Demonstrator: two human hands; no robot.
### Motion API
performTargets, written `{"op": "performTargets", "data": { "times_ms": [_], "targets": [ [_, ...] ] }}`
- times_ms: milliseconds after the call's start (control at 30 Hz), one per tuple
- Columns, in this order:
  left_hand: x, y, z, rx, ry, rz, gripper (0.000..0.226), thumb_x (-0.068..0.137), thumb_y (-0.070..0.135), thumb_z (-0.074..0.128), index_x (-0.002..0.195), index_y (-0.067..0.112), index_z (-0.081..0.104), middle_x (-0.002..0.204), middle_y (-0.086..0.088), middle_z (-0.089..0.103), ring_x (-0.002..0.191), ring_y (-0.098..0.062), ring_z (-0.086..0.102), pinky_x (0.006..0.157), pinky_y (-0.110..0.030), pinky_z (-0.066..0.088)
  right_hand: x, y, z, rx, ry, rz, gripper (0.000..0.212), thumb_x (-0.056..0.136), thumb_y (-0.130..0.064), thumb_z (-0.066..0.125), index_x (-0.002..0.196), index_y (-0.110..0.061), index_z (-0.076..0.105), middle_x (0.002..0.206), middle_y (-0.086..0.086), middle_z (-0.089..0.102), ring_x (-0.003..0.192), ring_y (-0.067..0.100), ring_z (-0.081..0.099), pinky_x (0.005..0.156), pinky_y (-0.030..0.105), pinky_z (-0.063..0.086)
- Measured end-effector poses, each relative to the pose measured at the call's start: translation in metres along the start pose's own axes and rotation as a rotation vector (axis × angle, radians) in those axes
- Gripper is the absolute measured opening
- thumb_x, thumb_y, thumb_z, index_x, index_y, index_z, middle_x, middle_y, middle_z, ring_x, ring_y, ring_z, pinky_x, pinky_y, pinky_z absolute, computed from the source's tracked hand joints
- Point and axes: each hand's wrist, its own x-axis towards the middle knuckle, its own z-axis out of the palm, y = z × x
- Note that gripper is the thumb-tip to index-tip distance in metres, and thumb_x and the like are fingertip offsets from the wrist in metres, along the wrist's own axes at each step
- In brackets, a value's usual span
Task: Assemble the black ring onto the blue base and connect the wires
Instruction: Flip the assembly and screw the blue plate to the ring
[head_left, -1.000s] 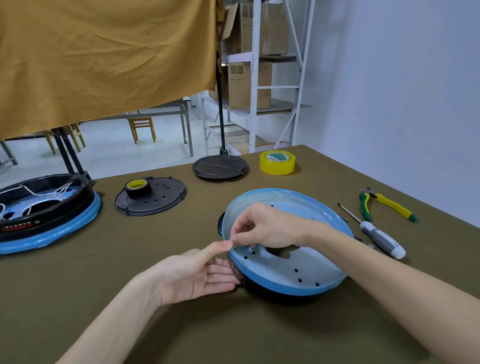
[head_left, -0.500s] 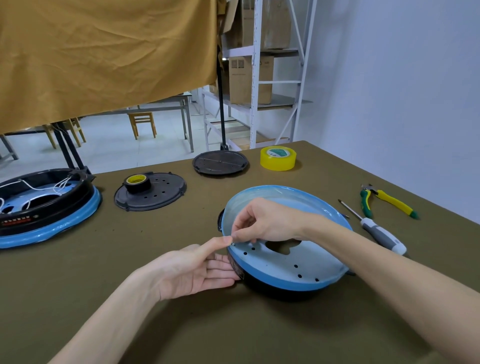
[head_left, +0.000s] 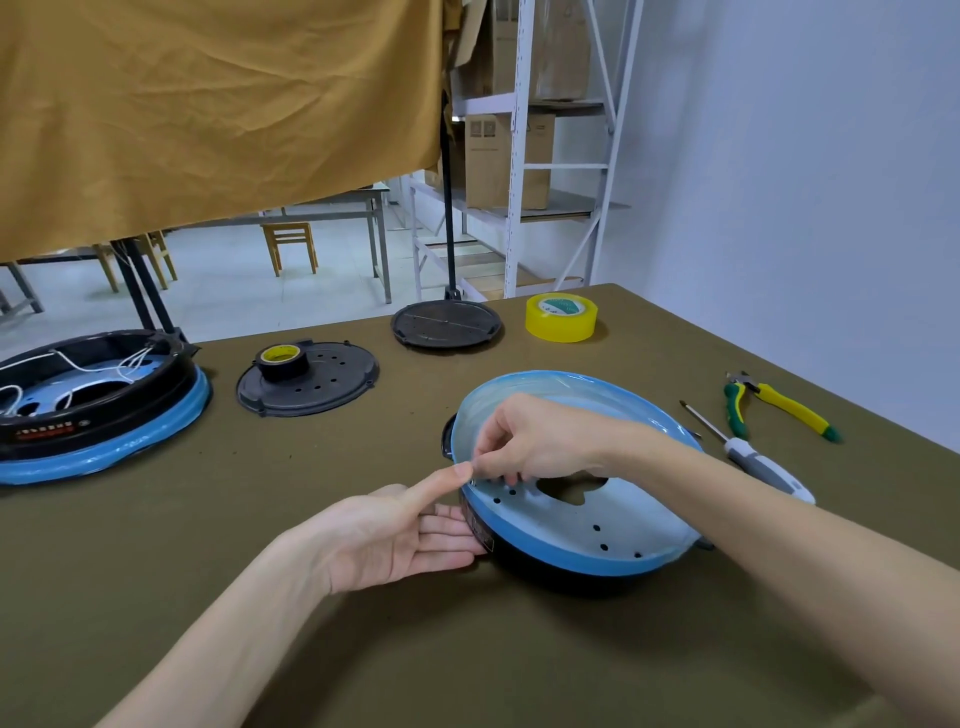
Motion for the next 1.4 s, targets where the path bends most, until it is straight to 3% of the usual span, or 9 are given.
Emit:
{"op": "performTargets", "data": {
  "times_ms": [100, 233, 367, 600, 700, 867, 1033, 1233, 1400],
  "targets": [
    [0.0, 0.0, -0.003, -0.005, -0.02, -0.001, 0.093, 0.066, 0.055, 0.087, 0.127, -0.01, 0.06, 0.118, -0.024, 0.074, 0.112, -0.029, 0.074, 0.086, -0.033, 0.063, 0.0, -0.001, 0.002, 0.003, 0.041, -0.003, 0.023, 0.095, -0.028, 0.072, 0.072, -0.023, 0.074, 0.061, -0.011, 0.066, 0.06, 0.006, 0.06, 0.062, 0.023, 0.05],
    [0.0, 0.002, -0.004, 0.006, -0.05, -0.01, 0.11, 0.049, 0.056, 0.099, 0.128, -0.01, 0.06, 0.12, -0.024, 0.074, 0.114, -0.03, 0.073, 0.085, -0.034, 0.063, -0.001, -0.002, -0.002, 0.018, 0.012, 0.024, 0.022, 0.094, -0.027, 0.073, 0.072, -0.023, 0.076, 0.07, -0.002, 0.069, 0.063, 0.009, 0.059, 0.063, 0.025, 0.049],
    [0.001, 0.001, -0.006, 0.005, -0.057, -0.012, 0.112, 0.046, 0.057, 0.101, 0.128, -0.009, 0.06, 0.12, -0.023, 0.074, 0.114, -0.029, 0.073, 0.085, -0.033, 0.063, 0.001, -0.003, -0.002, -0.003, 0.019, 0.028, 0.023, 0.093, -0.03, 0.074, 0.071, -0.024, 0.075, 0.061, -0.008, 0.066, 0.053, 0.003, 0.055, 0.058, 0.022, 0.047],
    [0.003, 0.0, -0.005, 0.023, -0.054, -0.004, 0.113, 0.043, 0.059, 0.1, 0.125, -0.009, 0.062, 0.118, -0.022, 0.075, 0.113, -0.028, 0.074, 0.083, -0.032, 0.063, 0.001, -0.001, -0.002, -0.024, 0.007, -0.004, 0.018, 0.092, -0.032, 0.074, 0.076, -0.025, 0.078, 0.071, 0.001, 0.071, 0.063, 0.011, 0.06, 0.06, 0.025, 0.049],
    [0.003, 0.0, -0.005, 0.024, -0.057, -0.001, 0.113, 0.043, 0.058, 0.1, 0.126, -0.009, 0.062, 0.118, -0.023, 0.075, 0.112, -0.028, 0.074, 0.084, -0.032, 0.063, 0.0, -0.002, -0.001, -0.031, 0.018, -0.023, 0.018, 0.093, -0.027, 0.073, 0.077, -0.022, 0.077, 0.064, -0.007, 0.069, 0.058, 0.006, 0.06, 0.057, 0.021, 0.048],
    [0.002, 0.0, -0.004, 0.016, -0.058, -0.004, 0.112, 0.044, 0.058, 0.1, 0.125, -0.008, 0.062, 0.118, -0.023, 0.075, 0.112, -0.028, 0.074, 0.084, -0.032, 0.063, -0.002, -0.008, 0.002, -0.11, 0.029, -0.038, 0.02, 0.097, -0.027, 0.069, 0.079, -0.022, 0.074, 0.083, 0.007, 0.076, 0.064, 0.007, 0.062, 0.067, 0.026, 0.051],
    [0.002, 0.0, -0.005, -0.002, -0.056, -0.013, 0.113, 0.043, 0.056, 0.101, 0.127, -0.009, 0.06, 0.118, -0.024, 0.074, 0.112, -0.029, 0.074, 0.082, -0.033, 0.063, -0.003, -0.014, -0.006, -0.114, -0.002, 0.023, 0.02, 0.098, -0.031, 0.069, 0.08, -0.022, 0.074, 0.07, -0.001, 0.069, 0.065, 0.01, 0.059, 0.066, 0.027, 0.05],
    [0.001, 0.001, -0.005, 0.005, -0.074, -0.017, 0.109, 0.048, 0.056, 0.1, 0.127, -0.009, 0.061, 0.119, -0.024, 0.074, 0.113, -0.028, 0.074, 0.083, -0.032, 0.063, 0.002, -0.011, -0.003, -0.088, -0.009, 0.038, 0.018, 0.095, -0.034, 0.072, 0.084, -0.02, 0.076, 0.056, -0.01, 0.065, 0.057, 0.003, 0.059, 0.059, 0.021, 0.05],
    [0.0, 0.001, -0.004, 0.003, -0.074, -0.002, 0.097, 0.061, 0.056, 0.092, 0.127, -0.009, 0.061, 0.119, -0.023, 0.074, 0.113, -0.028, 0.074, 0.085, -0.031, 0.063, 0.002, -0.007, -0.003, -0.071, -0.026, 0.007, 0.018, 0.095, -0.032, 0.072, 0.083, -0.019, 0.077, 0.062, -0.009, 0.067, 0.059, 0.004, 0.059, 0.059, 0.021, 0.049]
  ]
}}
